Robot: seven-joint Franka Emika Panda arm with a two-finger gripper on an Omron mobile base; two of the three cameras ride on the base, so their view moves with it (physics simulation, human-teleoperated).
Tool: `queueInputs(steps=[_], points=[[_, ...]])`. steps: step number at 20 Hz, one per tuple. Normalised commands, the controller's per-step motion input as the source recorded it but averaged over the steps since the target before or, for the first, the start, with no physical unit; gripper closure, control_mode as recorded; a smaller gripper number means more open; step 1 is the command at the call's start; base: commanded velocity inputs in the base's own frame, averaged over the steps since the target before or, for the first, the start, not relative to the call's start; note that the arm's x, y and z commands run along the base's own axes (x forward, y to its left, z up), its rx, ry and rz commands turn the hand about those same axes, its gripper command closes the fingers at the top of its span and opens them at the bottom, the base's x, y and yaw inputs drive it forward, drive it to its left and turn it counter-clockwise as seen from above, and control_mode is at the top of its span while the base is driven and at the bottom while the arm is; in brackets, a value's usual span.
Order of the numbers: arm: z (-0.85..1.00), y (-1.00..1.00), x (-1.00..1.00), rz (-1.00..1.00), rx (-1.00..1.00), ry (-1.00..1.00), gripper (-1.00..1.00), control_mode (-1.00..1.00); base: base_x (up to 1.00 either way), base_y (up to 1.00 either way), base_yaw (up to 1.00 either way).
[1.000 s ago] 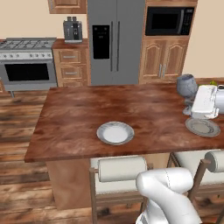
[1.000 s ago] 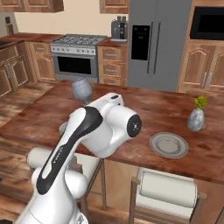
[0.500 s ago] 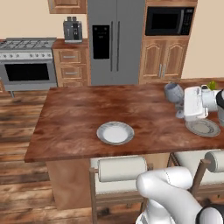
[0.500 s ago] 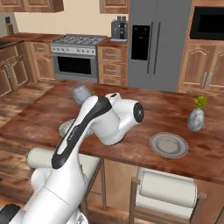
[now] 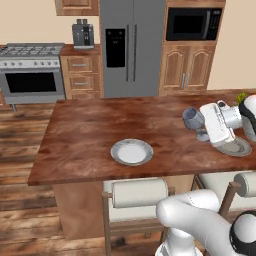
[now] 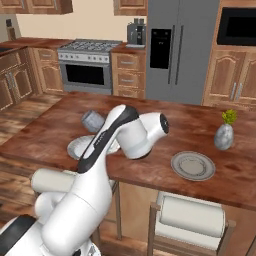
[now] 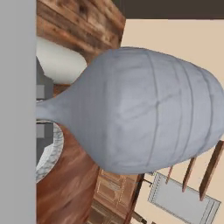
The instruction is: Retrieve the wine glasses from the counter and place one next to each plate.
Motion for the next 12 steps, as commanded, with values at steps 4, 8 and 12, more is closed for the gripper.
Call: queueInputs(steps=[4, 8, 12], points=[[-0.15, 0.09, 0.33, 0.06, -0.08, -0.01, 1.00, -1.00, 0.00, 0.00, 0.00], [-0.08, 0.41, 0.42, -0.02, 0.00, 0.01, 1.00, -1.00, 0.00, 0.00, 0.00], [-0.17, 0.35, 0.43, -0.09, 0.00, 0.01, 1.00, -1.00, 0.00, 0.00, 0.00]])
